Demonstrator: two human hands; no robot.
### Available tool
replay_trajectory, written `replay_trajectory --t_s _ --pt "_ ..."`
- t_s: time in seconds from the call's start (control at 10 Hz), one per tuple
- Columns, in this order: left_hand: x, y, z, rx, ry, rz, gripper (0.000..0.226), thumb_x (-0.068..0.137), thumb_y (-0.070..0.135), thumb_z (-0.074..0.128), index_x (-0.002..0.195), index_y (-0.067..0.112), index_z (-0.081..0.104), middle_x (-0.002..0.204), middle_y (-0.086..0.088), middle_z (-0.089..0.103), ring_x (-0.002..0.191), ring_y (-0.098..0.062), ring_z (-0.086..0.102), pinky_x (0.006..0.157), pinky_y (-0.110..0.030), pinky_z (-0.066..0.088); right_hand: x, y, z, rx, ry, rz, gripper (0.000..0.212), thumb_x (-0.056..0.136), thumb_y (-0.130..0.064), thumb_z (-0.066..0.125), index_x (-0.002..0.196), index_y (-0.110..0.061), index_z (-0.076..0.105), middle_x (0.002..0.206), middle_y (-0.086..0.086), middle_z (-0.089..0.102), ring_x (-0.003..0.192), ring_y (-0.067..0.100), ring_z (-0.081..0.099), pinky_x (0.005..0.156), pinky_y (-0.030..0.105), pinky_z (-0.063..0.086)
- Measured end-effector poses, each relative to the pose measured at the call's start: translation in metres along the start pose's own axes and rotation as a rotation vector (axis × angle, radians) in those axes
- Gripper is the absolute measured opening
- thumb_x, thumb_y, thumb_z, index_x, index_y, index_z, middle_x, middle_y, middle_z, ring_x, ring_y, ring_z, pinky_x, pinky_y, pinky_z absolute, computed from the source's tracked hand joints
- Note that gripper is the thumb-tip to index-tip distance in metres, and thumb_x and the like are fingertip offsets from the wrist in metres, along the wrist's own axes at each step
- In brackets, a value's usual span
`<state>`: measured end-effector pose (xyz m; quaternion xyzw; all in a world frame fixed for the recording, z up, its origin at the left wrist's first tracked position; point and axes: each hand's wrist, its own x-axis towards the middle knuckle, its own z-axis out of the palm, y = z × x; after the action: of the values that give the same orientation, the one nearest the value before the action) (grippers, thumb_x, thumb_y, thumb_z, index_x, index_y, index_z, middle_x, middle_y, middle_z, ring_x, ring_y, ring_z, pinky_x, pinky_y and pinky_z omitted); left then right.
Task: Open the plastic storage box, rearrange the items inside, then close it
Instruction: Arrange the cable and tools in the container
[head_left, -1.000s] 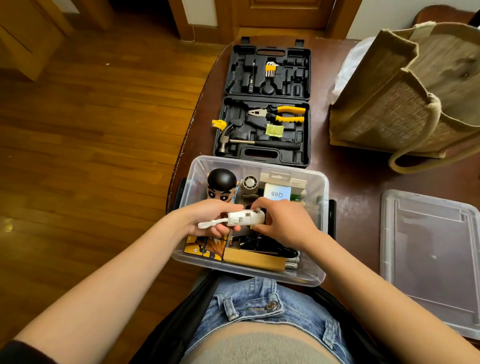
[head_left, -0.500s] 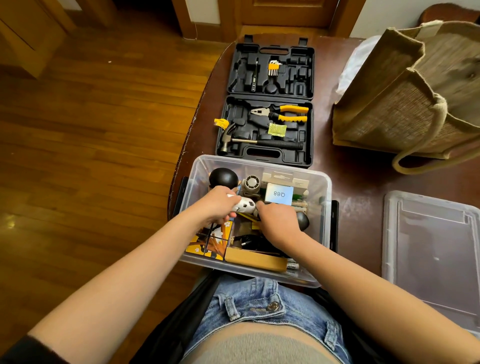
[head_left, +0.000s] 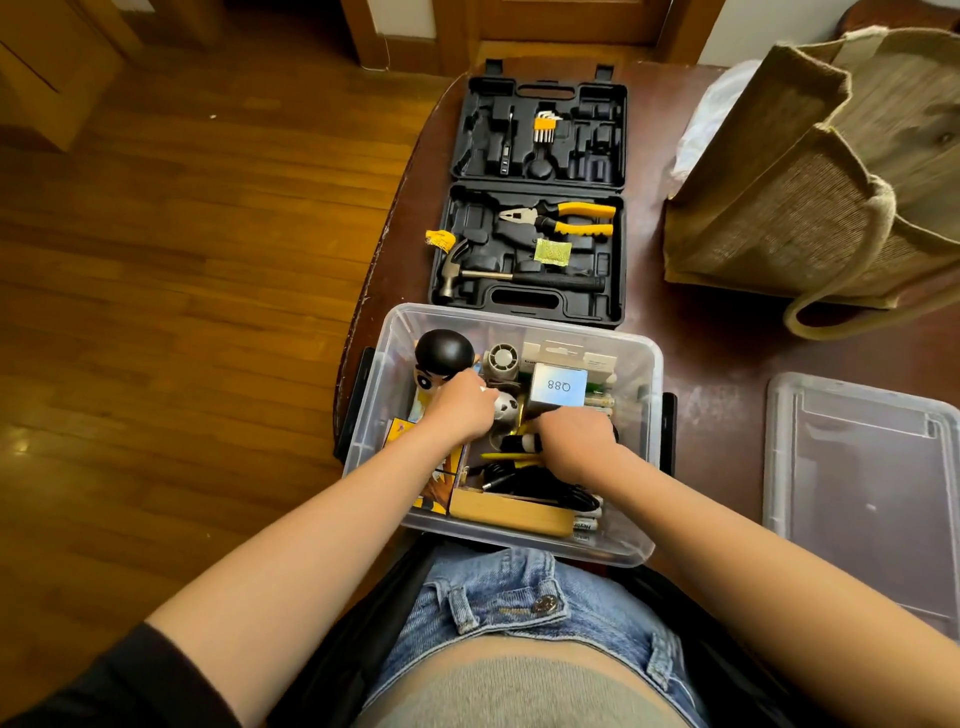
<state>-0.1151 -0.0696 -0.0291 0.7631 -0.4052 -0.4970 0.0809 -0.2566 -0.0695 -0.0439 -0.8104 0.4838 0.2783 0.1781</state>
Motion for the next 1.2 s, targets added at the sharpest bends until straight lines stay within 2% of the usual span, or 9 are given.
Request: replay_trajectory --t_s 0.1,0.2,0.3,0.4,0.7,0.9,1.0,1.1,1.2 --pt "0.007 0.009 0.005 -0.102 -0.019 -0.084 0.032 0.099 0.016 0.039 0.067 0.014 0.041 0.072 -0.010 0.053 0.061 -0.022 0.053 0.058 -0.029 0.049 -0.006 0.007 0.002 0.014 0.007 -0.018 0.033 0.092 -0.013 0.045 0.122 -0.023 0.057 0.112 0.006 0.062 0.101 0.028 0.060 0.070 0.034 0.044" --pt "0.017 0.014 0.009 -0.264 -0.085 -0.332 0.031 0.103 0.018 0.031 0.076 0.008 0.041 0.063 -0.006 0.044 0.047 -0.010 0.036 0.035 -0.012 0.029 -0.009 0.010 0.005 0.045 0.017 -0.033 0.039 0.093 -0.013 0.044 0.128 -0.026 0.053 0.112 0.006 0.062 0.103 0.027 0.059 0.073 0.035 0.044" --pt "0.020 0.017 0.010 -0.358 -0.135 -0.421 0.017 0.103 0.019 0.031 0.104 0.008 0.043 0.068 -0.010 0.045 0.031 -0.006 0.033 0.030 -0.009 0.022 -0.010 0.010 0.007 0.062 0.024 -0.036 0.040 0.092 -0.013 0.045 0.129 -0.026 0.052 0.112 0.006 0.062 0.103 0.027 0.059 0.073 0.034 0.042" --pt "0.021 0.025 0.007 -0.468 -0.141 -0.455 0.027 0.104 0.017 0.031 0.081 0.007 0.042 0.063 -0.009 0.046 0.018 -0.006 0.027 0.028 -0.009 0.022 -0.009 0.009 0.006 0.060 0.026 -0.039 0.040 0.092 -0.011 0.044 0.129 -0.024 0.052 0.111 0.007 0.062 0.103 0.028 0.059 0.072 0.034 0.041" --pt "0.020 0.020 -0.001 -0.636 -0.124 -0.527 0.011 0.102 0.009 0.036 0.093 0.011 0.044 0.076 -0.007 0.041 0.048 -0.012 0.039 0.030 -0.008 0.025 -0.011 0.009 0.009 0.095 0.060 -0.039 0.040 0.092 -0.010 0.043 0.128 -0.024 0.053 0.109 0.006 0.064 0.102 0.028 0.059 0.072 0.034 0.036" --pt "0.015 0.018 0.009 -0.558 0.016 -0.436 0.019 0.103 0.012 0.025 0.101 0.018 0.044 0.064 -0.013 0.057 0.047 -0.013 0.049 0.032 -0.011 0.035 -0.012 0.008 0.011 0.084 0.075 -0.039 0.039 0.091 -0.009 0.043 0.127 -0.022 0.053 0.110 0.007 0.064 0.103 0.028 0.060 0.070 0.033 0.036" --pt "0.021 0.007 0.016 -0.242 0.172 -0.206 0.027 0.097 0.004 0.041 0.120 -0.002 0.052 0.092 -0.018 0.064 0.068 -0.023 0.063 0.057 -0.029 0.053 -0.011 0.008 0.011 0.087 0.071 -0.041 0.038 0.091 -0.009 0.043 0.126 -0.020 0.053 0.111 0.007 0.064 0.103 0.028 0.060 0.069 0.032 0.038" --pt "0.024 -0.003 0.015 0.180 0.260 -0.148 0.026 0.090 0.007 0.061 0.114 -0.004 0.059 0.109 -0.018 0.066 0.101 -0.030 0.063 0.076 -0.028 0.051 -0.012 0.007 0.010 0.086 0.071 -0.044 0.038 0.092 -0.009 0.044 0.126 -0.020 0.052 0.110 0.007 0.064 0.101 0.028 0.061 0.067 0.032 0.039" --pt "0.020 -0.002 0.016 0.331 0.315 -0.116 0.021 0.090 0.005 0.060 0.110 -0.002 0.061 0.107 -0.016 0.066 0.100 -0.027 0.063 0.065 -0.026 0.043 -0.012 0.007 0.011 0.088 0.077 -0.041 0.038 0.092 -0.008 0.044 0.127 -0.020 0.052 0.110 0.007 0.064 0.100 0.028 0.061 0.069 0.032 0.040"
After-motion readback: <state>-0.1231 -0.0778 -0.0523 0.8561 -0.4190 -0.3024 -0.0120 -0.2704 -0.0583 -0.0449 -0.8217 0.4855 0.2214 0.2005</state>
